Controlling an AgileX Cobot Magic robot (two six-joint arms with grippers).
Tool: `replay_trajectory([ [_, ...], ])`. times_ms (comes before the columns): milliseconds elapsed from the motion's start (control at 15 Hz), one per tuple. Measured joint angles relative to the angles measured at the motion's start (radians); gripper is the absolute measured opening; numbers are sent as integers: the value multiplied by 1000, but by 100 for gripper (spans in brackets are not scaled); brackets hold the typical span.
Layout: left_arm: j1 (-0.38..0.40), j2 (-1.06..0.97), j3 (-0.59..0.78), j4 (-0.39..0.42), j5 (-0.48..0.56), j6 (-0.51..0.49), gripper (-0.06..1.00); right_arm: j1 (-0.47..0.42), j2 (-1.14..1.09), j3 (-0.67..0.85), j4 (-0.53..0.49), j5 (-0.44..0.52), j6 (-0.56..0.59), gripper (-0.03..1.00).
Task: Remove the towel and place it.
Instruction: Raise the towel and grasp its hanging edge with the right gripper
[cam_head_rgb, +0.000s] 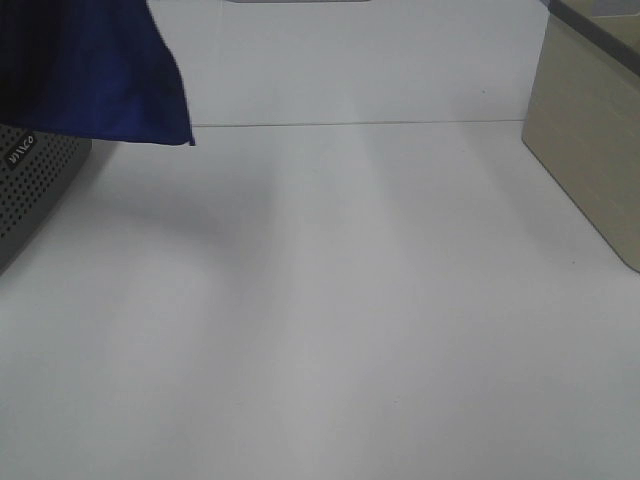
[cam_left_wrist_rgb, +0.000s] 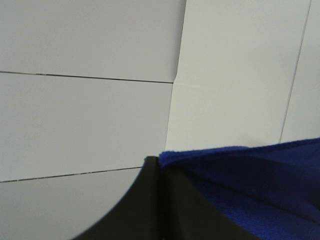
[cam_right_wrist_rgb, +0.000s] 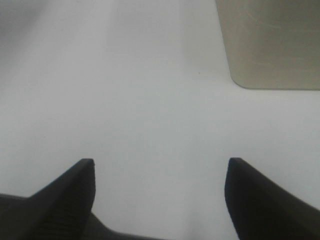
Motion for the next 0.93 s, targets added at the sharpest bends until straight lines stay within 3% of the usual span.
replay_trajectory([
  [133,-42,38,0,5,-2,-4,0,0,56,-7,103,-105,-69,71],
  [267,-84,63,1,7,-2,-23,0,0,184,-8,278,-260,-258,71],
  [333,-108,71,1,7,-19,-51,0,0,297,-8,434,-357,-444,71],
  [533,-144,80,1,10,-97,-130,0,0,536,-8,760,-476,-869,71],
  [733,-180,100,1,13,-146,-161,0,0,778,-8,1164,-485,-1280,76],
  [800,-186,104,1,11,-152,-161,0,0,810,-8,1220,-476,-1339,77],
  [933,-203,118,1,5,-173,-162,0,0,967,-8,1495,-397,-1621,77],
])
